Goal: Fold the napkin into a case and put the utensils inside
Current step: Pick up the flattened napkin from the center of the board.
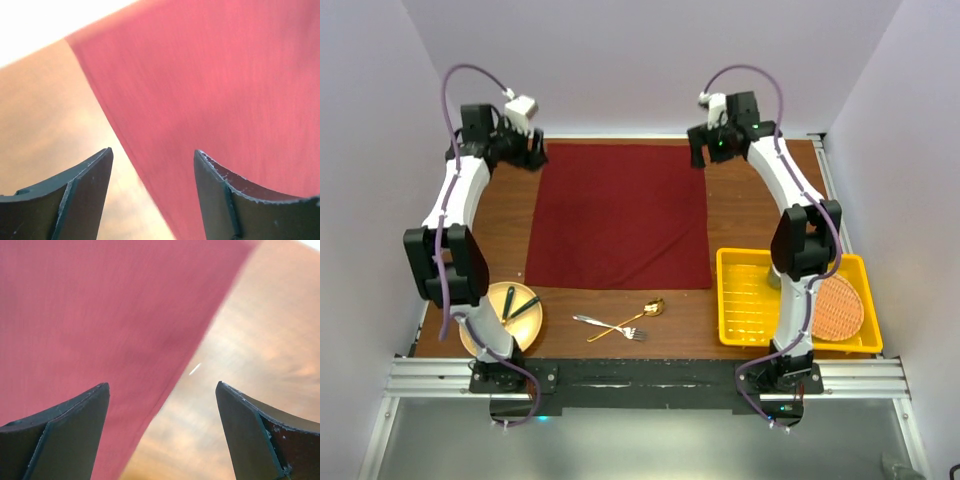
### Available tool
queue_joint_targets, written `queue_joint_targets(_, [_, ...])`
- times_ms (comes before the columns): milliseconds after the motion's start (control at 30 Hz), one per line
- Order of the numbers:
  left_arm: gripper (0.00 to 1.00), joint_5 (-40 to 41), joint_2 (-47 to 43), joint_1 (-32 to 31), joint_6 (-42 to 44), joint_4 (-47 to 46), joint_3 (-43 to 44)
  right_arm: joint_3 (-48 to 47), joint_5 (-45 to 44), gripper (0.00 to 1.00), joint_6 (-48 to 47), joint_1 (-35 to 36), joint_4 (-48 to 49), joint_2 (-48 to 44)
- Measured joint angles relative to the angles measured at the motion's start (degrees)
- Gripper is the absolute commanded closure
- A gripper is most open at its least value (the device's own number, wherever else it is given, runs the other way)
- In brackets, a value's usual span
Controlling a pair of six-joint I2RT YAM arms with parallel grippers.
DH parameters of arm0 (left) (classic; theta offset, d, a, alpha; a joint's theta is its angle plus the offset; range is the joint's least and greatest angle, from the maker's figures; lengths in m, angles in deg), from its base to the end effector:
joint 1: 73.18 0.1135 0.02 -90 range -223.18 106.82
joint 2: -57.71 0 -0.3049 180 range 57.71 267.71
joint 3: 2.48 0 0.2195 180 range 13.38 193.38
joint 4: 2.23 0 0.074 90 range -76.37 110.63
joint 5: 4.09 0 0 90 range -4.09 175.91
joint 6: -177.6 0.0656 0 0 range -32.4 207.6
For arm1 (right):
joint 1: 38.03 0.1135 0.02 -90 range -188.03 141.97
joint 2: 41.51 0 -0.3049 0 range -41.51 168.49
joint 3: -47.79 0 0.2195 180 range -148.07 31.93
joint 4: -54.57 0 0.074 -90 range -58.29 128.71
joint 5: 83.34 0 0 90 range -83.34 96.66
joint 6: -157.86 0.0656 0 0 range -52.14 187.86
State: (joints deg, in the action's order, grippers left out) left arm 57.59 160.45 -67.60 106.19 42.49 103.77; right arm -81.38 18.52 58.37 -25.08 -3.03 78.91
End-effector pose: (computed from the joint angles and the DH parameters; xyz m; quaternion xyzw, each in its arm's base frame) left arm 0.4065 0.0085 0.3375 0.2004 0.8659 -0.1340 0.4382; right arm 0.4670 0.1212 0.3058 -0.2168 0.9063 0.1072 0.3465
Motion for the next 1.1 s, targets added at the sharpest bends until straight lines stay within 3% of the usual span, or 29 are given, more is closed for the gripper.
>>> queue_joint_targets(67, [0.29,0.3,4.6,0.0,-6.8,-6.8,7.2,-3.4,-1.7,0.14,3.1,-1.0,4.8,0.7])
queue_joint_targets(300, [0.29,4.2,24.6,0.0,-21.7,-13.6,26.5,-18.1,-5.6,0.14,13.1,-1.0,16.1,12.6])
queue_joint_targets(533, [0.3,11.0,32.7,0.0,-30.1,-16.9,26.3,-14.5,-8.1,0.2,20.9,-1.4,21.3,21.6])
queue_joint_targets(767, [0.35,15.9,38.8,0.1,-33.0,-20.6,31.0,-17.9,-9.7,0.24,24.5,-1.8,23.7,29.2])
queue_joint_targets(1100, [0.39,19.6,46.5,0.1,-34.5,-22.3,34.2,-20.8,-13.5,0.31,28.1,-1.8,29.4,30.9])
